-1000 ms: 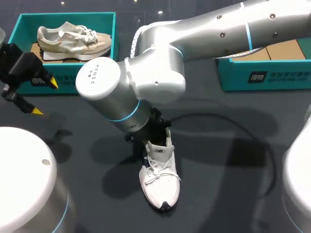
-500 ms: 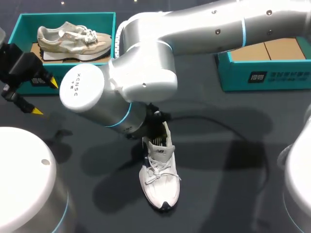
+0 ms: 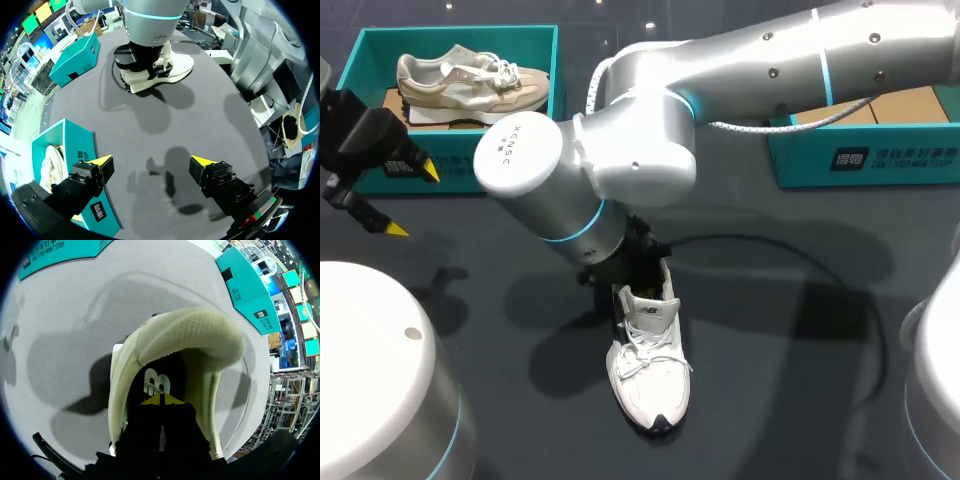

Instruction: Take the shoe out of the shoebox, open the shoe tongue, remove and reinsert the insole, then place the shoe into the shoebox

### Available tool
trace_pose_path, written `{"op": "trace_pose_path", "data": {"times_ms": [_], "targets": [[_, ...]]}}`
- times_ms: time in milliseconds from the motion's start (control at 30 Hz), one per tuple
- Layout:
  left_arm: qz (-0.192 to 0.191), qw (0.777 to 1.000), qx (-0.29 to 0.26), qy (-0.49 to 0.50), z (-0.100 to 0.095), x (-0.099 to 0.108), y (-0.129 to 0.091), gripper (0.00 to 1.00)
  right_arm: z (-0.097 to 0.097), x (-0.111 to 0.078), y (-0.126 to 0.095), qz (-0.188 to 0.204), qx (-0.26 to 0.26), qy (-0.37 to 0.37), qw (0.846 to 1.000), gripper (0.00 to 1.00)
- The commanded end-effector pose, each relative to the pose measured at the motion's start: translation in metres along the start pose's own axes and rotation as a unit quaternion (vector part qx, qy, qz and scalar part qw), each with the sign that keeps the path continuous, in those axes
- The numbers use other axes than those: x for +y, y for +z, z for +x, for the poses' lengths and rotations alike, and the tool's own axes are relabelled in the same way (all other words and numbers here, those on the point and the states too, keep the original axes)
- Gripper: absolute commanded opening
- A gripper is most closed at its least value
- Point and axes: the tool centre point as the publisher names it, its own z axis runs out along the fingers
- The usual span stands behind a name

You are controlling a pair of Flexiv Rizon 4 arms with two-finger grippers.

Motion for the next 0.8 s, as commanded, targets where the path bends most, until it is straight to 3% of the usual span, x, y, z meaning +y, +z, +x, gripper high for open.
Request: {"op": "trace_pose_path", "data": {"times_ms": [33,200,400,667,800], "targets": [[-0.001,1.000,0.000,0.000,0.000,0.000,0.000,1.00,-0.010,-0.004,-0.025,-0.016,0.032,0.113,0.993,0.00],[-0.001,1.000,0.000,0.000,0.000,0.000,0.000,1.00,-0.010,0.007,-0.039,-0.010,0.055,0.082,0.995,0.00],[-0.001,1.000,0.000,0.000,0.000,0.000,0.000,1.00,0.000,0.015,-0.010,0.028,0.082,0.060,0.994,0.00],[-0.001,1.000,0.000,0.000,0.000,0.000,0.000,1.00,0.010,-0.006,0.019,0.081,0.115,0.066,0.988,0.00],[-0.001,1.000,0.000,0.000,0.000,0.000,0.000,1.00,0.012,-0.019,0.018,0.094,0.126,0.074,0.985,0.00]]}}
